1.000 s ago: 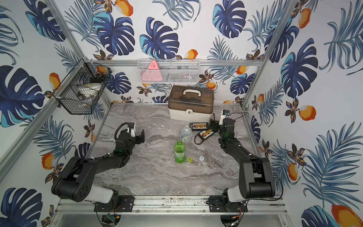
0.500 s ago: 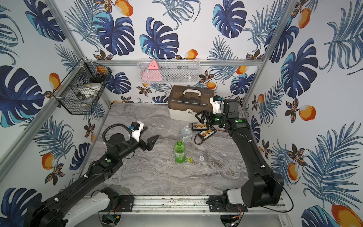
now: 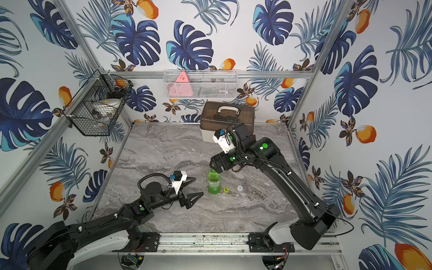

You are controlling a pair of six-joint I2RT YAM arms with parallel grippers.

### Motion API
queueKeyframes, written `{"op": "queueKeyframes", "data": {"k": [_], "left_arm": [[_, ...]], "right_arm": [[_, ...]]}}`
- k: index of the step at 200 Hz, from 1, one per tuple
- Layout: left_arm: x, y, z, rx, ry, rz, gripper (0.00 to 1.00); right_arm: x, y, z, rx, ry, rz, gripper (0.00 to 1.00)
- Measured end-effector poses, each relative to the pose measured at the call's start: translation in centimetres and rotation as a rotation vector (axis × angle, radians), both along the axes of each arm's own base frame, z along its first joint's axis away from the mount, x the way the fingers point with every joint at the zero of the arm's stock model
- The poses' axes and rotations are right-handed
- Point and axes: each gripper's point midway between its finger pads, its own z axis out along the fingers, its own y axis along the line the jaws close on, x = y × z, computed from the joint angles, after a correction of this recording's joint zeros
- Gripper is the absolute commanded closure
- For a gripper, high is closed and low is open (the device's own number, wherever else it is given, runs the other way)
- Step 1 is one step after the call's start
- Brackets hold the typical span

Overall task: Screw on the bottle caps
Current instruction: Pick up the plastic bottle at the center of the board.

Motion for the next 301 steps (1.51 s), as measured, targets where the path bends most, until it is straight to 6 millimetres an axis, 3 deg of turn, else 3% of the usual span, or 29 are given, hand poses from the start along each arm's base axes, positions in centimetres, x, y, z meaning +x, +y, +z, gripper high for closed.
{"op": "queueKeyframes", "data": {"k": [17,56,101,128,174,247,301], "left_arm": [[0.9,-0.5,-1.4,0.005,-0.029,0.02,0.01],[2.5,-2.1,-2.1,-0.043,-0.112,0.008,0.02],[3.6,-3.3,-0.1,-0.093,-0.23,-0.005,0.05],[4.6,-4.5,-0.6,-0.079,-0.254,-0.027,0.05],[5.5,-5.0,-1.2,-0.057,-0.273,-0.024,0.06],[6.0,-5.2,-2.2,-0.041,-0.261,-0.02,0.04],[6.8,-5.9,-1.7,-0.038,-0.297,-0.016,0.09]], "right_arm": [[-0.1,-0.1,-1.1,-0.093,0.009,0.013,0.04],[-0.6,0.2,-1.9,-0.167,0.034,0.027,0.04],[-0.2,0.7,-3.6,-0.204,0.097,0.016,0.08],[0.2,1.3,-4.9,-0.218,0.14,0.005,0.17],[1.1,2.4,-6.4,-0.238,0.185,-0.025,0.38],[1.7,1.8,-7.3,-0.279,0.202,-0.101,0.7],[1.7,2.0,-7.3,-0.273,0.215,-0.153,0.79]]}}
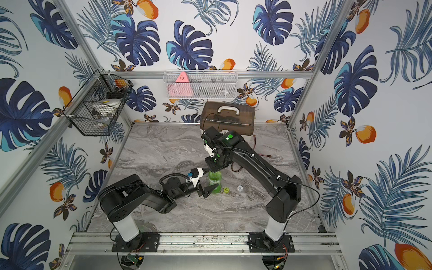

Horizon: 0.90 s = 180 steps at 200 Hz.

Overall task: Screw on the bottle caps
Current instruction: Pick up the plastic bottle at the center of the board.

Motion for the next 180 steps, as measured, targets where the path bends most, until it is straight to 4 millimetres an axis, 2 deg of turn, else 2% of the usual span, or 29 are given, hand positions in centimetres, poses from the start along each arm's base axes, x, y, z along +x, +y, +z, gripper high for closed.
{"op": "queueKeyframes", "data": {"k": [46,102,124,157,180], "left_arm": [[0.7,-0.4,-1.1,0.028,-0.007,-0.005,0.18],[1.1,-0.9,-0.7,0.034,-0.048,-0.028,0.24],[1.0,-0.9,-0.7,0.034,-0.049,-0.033,0.29],[1.0,-0.9,-0.7,0.035,-0.048,-0.034,0.33],[0.9,-0.9,-0.7,0.035,-0.047,-0.037,0.31]], "right_arm": [[-0.1,0.0,-0.2,0.028,0.008,-0.065,0.81],[0.0,0.2,-0.3,0.047,0.016,-0.102,0.81],[-0.1,0.2,-0.3,0.05,0.02,-0.108,0.8],[-0.1,0.2,-0.3,0.053,0.02,-0.112,0.68],[-0.3,0.5,0.1,0.069,0.035,-0.117,0.48]]}}
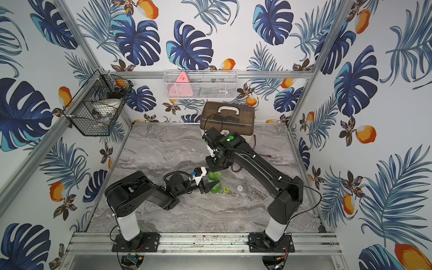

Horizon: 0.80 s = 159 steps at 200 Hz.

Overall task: Screw on the bottle caps
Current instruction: Pick up the plastic bottle at the center of the board.

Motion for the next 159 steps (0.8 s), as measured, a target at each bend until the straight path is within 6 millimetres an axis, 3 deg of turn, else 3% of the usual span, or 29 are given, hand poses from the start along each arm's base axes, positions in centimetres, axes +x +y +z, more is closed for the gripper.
{"op": "queueKeyframes", "data": {"k": [25,42,56,94,159], "left_arm": [[0.0,0.4,-0.1,0.0,0.003,0.007,0.3],[0.2,1.1,-0.2,-0.002,0.004,0.027,0.29],[0.5,1.8,-0.1,-0.003,0.001,0.049,0.29],[1.4,3.9,-0.2,-0.002,0.001,0.123,0.29],[2.9,6.4,-0.2,-0.007,0.004,0.213,0.28]], "right_arm": [[0.2,0.6,2.2,0.044,-0.03,0.013,0.3],[0.5,0.3,3.8,0.062,-0.061,0.022,0.25],[0.5,-1.0,3.7,0.033,-0.057,0.009,0.25],[-1.4,-4.7,-1.3,-0.114,0.072,-0.011,0.27],[-4.0,-5.8,-9.0,-0.189,0.233,-0.001,0.35]]}}
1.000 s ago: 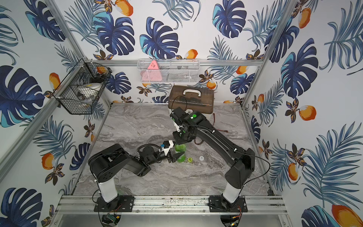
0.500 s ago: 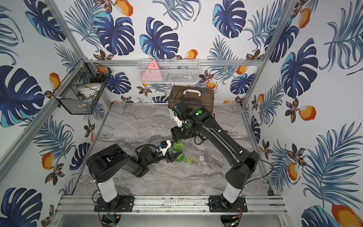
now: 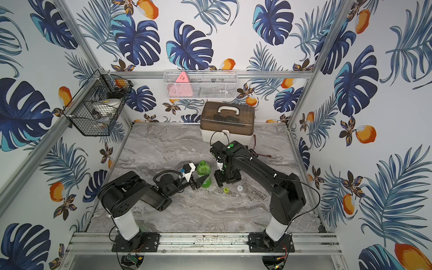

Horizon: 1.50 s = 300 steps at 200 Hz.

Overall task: Screw on the bottle caps
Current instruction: Pick up the plastic bottle at the center of the board, then move the bottle cap to the center of the board.

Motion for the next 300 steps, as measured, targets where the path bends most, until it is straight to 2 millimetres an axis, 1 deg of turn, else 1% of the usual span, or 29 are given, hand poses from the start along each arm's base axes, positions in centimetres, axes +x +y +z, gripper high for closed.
{"op": "queueKeyframes", "data": {"k": [20,43,73,107,119,134,227,251,300], "left_arm": [[0.3,0.6,0.0,-0.001,0.002,0.026,0.28],[0.5,0.9,0.0,-0.002,0.005,0.038,0.28],[0.5,1.1,0.0,-0.002,0.006,0.044,0.28],[0.5,1.1,0.0,-0.003,0.008,0.044,0.28],[0.5,1.1,0.0,-0.004,0.008,0.043,0.28],[0.5,1.1,0.0,-0.004,0.008,0.043,0.28],[0.5,1.0,0.0,-0.007,0.011,0.037,0.28],[0.5,1.0,0.0,-0.007,0.011,0.037,0.28],[0.5,0.9,0.1,-0.009,0.012,0.036,0.28]], "right_arm": [[-0.2,-0.1,-2.3,0.001,0.002,0.0,0.36],[0.1,0.2,-4.2,0.021,-0.025,-0.01,0.38],[0.3,0.3,-6.1,0.042,-0.046,-0.025,0.41],[-0.1,0.0,-7.9,0.043,-0.053,-0.025,0.44],[-0.1,-0.2,-8.2,0.039,-0.057,-0.025,0.45],[0.5,-0.1,-8.2,0.04,-0.084,-0.026,0.45],[2.3,-0.3,-9.7,0.005,-0.163,-0.038,0.49],[2.4,-0.2,-10.4,-0.004,-0.158,-0.037,0.49],[2.4,-0.2,-10.8,-0.006,-0.156,-0.036,0.5]]}}
